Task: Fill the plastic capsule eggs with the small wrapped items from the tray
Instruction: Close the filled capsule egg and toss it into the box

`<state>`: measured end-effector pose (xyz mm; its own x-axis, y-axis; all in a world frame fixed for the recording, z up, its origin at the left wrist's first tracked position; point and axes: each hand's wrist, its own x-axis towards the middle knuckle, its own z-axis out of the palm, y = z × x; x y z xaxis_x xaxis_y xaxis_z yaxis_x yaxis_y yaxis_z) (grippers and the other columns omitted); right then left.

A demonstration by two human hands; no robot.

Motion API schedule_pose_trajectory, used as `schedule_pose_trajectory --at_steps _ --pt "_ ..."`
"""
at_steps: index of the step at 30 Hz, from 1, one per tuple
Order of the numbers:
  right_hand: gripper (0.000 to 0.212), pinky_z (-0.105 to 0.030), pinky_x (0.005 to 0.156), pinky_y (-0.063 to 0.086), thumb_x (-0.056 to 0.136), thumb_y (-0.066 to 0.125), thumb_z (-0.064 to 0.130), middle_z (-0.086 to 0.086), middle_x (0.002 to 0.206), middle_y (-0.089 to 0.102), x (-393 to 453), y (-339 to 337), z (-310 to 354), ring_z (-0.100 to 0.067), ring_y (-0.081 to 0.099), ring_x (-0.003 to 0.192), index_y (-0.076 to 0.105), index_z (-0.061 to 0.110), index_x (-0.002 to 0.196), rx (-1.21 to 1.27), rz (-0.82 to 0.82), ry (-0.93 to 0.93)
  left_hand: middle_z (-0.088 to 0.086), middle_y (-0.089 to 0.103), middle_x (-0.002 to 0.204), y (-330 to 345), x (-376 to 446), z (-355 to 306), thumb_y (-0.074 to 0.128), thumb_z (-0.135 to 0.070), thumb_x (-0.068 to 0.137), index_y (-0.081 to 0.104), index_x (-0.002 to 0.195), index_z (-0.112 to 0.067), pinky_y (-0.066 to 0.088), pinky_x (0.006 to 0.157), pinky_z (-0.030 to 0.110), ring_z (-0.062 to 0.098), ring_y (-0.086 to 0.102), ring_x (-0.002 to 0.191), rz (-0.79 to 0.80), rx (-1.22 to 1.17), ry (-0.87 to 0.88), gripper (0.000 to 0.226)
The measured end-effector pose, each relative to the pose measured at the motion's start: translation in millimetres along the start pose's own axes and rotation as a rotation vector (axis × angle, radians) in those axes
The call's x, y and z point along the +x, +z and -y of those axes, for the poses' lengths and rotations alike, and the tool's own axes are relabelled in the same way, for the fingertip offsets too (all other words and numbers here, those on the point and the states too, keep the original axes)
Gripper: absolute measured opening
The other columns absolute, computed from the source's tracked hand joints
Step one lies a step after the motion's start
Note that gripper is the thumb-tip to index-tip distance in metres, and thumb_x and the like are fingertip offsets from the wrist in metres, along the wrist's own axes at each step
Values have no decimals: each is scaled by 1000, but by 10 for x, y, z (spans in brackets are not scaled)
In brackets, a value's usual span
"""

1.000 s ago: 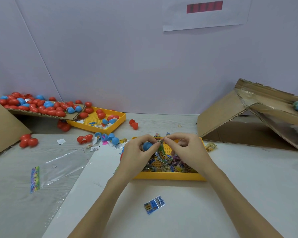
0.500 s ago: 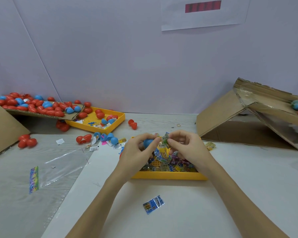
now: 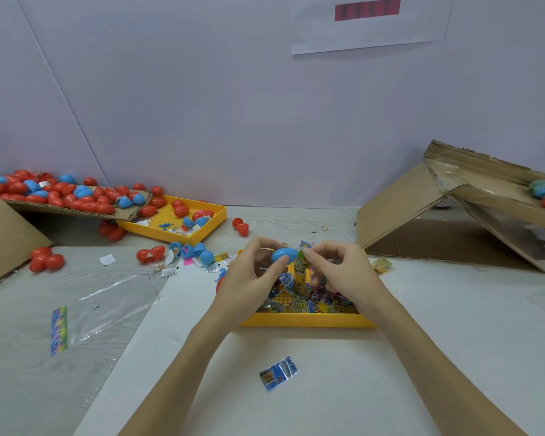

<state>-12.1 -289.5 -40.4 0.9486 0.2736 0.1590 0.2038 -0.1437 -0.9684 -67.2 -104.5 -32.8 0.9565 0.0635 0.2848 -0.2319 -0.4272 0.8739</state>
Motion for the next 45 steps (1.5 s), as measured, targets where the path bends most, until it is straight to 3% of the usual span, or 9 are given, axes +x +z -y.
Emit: schedule_pose_trajectory --at_steps 5,9,13,17,20,25,37,45 --pt "17 -20 44 43 97 69 32 4 69 70 -14 -2 18 -14 66 54 77 22 86 33 6 -8 -9 72 108 7 2 15 65 -28 98 60 118 -24 59 86 28 7 69 100 0 54 15 21" --pt "15 -23 41 44 96 70 33 -8 79 75 -24 -7 39 -25 72 59 80 25 88 79 30 -10 -15 69 107 9 0 27 67 -30 97 64 119 -27 57 82 19 3 66 99 -15 88 37 22" --pt "6 -20 43 47 92 76 26 -1 86 79 -33 -8 39 -25 76 66 79 22 95 93 80 -38 -12 73 103 -3 -5 36 71 -28 94 68 122 -23 57 76 16 2 69 93 -49 56 50 28" --pt "12 -22 60 58 89 79 19 2 95 79 -28 -15 36 -21 78 81 77 20 101 104 102 -70 -6 73 101 1 -18 34 79 -23 87 60 120 -20 58 79 20 6 71 90 -107 -56 27 38" --pt "18 -23 76 60 89 79 16 4 100 79 -19 -24 34 -17 77 90 77 21 106 77 119 -116 -7 74 95 -9 -14 39 82 -23 84 65 106 -17 59 76 22 8 72 87 -109 -78 22 29" --pt "21 -27 87 60 89 78 15 3 102 79 -18 -35 41 -15 76 94 77 20 109 78 112 -133 -11 75 92 -30 -14 12 81 -24 85 67 101 -21 57 73 19 7 73 88 -83 -149 18 22" --pt "20 -18 78 58 87 80 16 6 99 79 -44 -23 82 -13 77 91 76 23 106 53 106 -112 -16 75 96 -36 -20 -7 80 -24 85 70 106 -23 56 74 15 5 72 93 -90 -142 33 24" --pt "25 -22 81 59 87 81 17 4 100 79 -108 49 205 -12 76 94 74 19 111 92 47 -110 -13 76 101 -50 -37 -42 78 -26 86 74 110 -28 56 79 15 7 72 99 -150 -216 88 24"
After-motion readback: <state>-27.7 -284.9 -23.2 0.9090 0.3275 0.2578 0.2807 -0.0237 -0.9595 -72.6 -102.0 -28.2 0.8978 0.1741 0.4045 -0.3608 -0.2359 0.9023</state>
